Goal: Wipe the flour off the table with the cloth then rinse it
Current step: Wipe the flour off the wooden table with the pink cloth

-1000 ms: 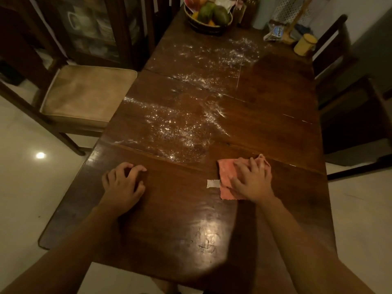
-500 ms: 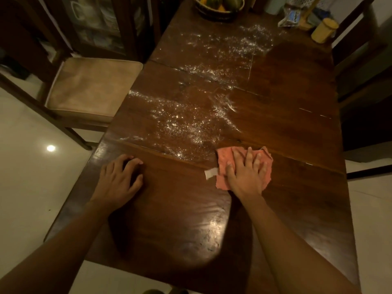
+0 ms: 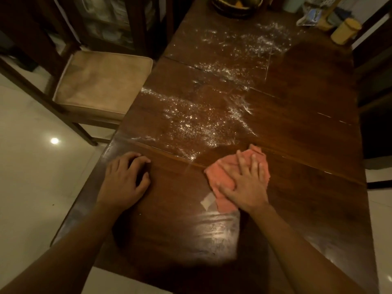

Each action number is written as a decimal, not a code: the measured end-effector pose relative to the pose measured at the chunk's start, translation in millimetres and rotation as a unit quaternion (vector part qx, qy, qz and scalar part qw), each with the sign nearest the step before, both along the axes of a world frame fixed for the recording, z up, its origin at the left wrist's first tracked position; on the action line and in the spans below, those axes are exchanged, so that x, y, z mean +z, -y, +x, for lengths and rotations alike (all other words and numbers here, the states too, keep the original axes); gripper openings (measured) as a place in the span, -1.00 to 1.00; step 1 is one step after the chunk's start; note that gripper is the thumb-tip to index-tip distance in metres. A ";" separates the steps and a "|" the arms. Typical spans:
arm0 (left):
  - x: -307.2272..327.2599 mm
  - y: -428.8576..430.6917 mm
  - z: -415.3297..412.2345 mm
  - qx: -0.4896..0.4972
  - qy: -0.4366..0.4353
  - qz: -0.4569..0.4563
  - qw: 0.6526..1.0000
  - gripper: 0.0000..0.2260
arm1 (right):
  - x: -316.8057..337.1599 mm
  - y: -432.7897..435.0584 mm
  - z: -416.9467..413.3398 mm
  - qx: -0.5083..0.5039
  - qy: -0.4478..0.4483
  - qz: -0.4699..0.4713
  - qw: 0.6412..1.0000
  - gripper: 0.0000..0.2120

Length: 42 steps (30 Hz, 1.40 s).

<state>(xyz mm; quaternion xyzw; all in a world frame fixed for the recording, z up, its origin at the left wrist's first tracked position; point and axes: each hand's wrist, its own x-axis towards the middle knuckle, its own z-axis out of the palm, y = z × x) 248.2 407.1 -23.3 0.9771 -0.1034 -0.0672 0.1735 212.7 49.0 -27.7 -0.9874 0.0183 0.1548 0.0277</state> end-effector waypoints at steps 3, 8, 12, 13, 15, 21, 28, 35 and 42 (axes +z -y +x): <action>-2.0 -0.6 0.0 0.004 0.008 -0.006 1.000 -0.61 | -0.9 -33.6 36.7 -0.104 0.012 0.022 0.994 -0.34; -5.8 -2.0 1.6 0.068 0.017 -0.046 0.996 -0.68 | -0.3 -93.5 43.3 0.089 0.026 0.029 0.995 -0.46; -7.6 -2.3 1.6 0.089 0.026 -0.050 0.994 -0.66 | -4.6 -62.2 8.8 0.249 0.014 0.040 0.968 -0.51; -7.9 -2.6 1.8 0.089 0.025 -0.051 0.994 -0.64 | -4.8 -46.7 7.6 0.234 0.013 0.028 0.972 -0.51; -9.0 -3.6 2.4 0.091 0.020 -0.050 0.994 -0.63 | -3.3 -23.9 18.4 0.137 0.021 -0.002 0.990 -0.48; -9.8 -5.4 2.4 0.095 0.019 -0.051 0.994 -0.63 | 0.2 -76.6 68.9 -0.034 0.010 0.030 0.999 -0.39; -7.2 -16.0 1.9 0.130 0.006 -0.076 0.989 -0.62 | -1.6 -90.2 -0.5 0.263 0.027 0.070 0.962 -0.48; -3.9 -69.8 -2.5 -0.027 -0.016 -0.007 0.999 -0.56 | -4.3 -48.4 15.6 0.139 0.038 0.020 0.989 -0.45; -9.6 -69.4 -6.1 0.026 -0.014 -0.022 0.999 -0.57 | -4.2 -164.9 -1.4 0.247 0.022 0.088 0.965 -0.48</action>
